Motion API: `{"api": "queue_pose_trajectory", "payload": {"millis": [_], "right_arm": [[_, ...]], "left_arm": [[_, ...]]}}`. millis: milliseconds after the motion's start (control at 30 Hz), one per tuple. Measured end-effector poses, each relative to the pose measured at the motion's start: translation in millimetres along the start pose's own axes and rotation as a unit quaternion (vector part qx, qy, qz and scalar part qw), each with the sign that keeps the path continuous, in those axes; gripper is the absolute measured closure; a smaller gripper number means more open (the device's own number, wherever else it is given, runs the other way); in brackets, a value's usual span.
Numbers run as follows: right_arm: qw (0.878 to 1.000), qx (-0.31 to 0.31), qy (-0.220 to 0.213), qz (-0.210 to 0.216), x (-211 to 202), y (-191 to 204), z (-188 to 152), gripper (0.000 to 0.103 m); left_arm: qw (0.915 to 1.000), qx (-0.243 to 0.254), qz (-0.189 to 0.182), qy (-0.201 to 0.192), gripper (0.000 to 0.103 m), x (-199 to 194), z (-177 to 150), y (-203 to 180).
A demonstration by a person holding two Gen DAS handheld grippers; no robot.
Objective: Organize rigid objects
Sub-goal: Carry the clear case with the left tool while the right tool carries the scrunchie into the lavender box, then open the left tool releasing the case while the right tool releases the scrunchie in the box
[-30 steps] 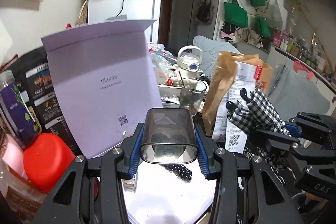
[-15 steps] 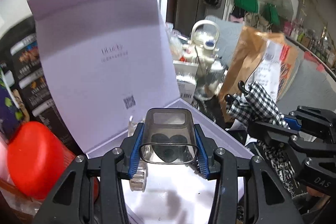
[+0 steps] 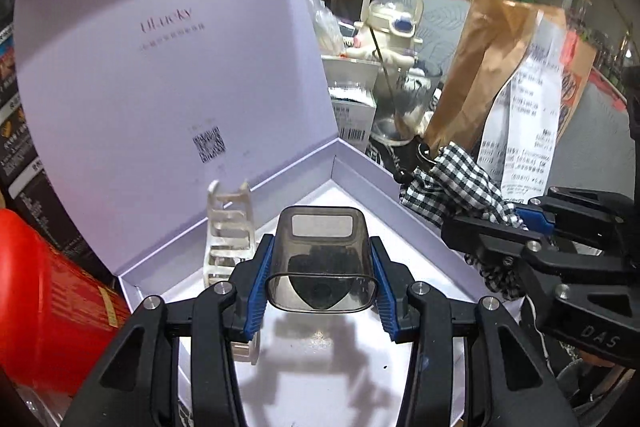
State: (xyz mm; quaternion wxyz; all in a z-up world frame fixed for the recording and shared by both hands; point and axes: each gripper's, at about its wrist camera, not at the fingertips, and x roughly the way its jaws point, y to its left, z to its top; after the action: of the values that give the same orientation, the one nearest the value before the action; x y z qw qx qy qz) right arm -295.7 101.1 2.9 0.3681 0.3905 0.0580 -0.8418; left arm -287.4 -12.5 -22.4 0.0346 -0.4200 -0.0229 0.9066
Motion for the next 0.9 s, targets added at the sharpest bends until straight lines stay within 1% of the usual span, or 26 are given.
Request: {"api": "queue_pose_trajectory", "payload": {"millis": [133,233,567,600,633,700,833,867,900], "right_arm": [[1.000,0.004,0.014,-0.006,10,-4,-2,0.085],[1.000,-0.009,0.026,-0.013,16,-1,-5,0.085],[0.999,-0.011,0.038,-0.025,24,1,-6,0.082],[0.999,-0.009,0.040,-0.026,25,1,-6,0.079],[0.999,-0.006,0.042,-0.028,26,0,-6,0.070],[0.999,0.000,0.041,-0.029,24,-2,-5,0.062],[0.999,0.002,0.036,-0.031,18,-3,-4,0.056],[0.999,0.000,0.034,-0.034,17,-3,-3,0.055],[0.999,0.000,0.033,-0.034,16,-3,-3,0.054]], "left_arm": [[0.9999,0.002,0.004,0.013,0.058,7,-2,-1],[0.9996,-0.001,0.002,0.029,0.058,14,-3,0],[0.9985,-0.015,0.002,0.053,0.058,22,-5,3],[0.9983,-0.018,0.002,0.056,0.058,22,-5,3],[0.9980,-0.019,0.001,0.060,0.058,26,-3,2],[0.9975,-0.020,0.006,0.068,0.058,27,-3,3],[0.9971,-0.017,0.021,0.071,0.057,21,-3,1],[0.9971,-0.014,0.025,0.070,0.054,19,-3,0],[0.9974,-0.012,0.025,0.066,0.044,15,-3,-1]]}}
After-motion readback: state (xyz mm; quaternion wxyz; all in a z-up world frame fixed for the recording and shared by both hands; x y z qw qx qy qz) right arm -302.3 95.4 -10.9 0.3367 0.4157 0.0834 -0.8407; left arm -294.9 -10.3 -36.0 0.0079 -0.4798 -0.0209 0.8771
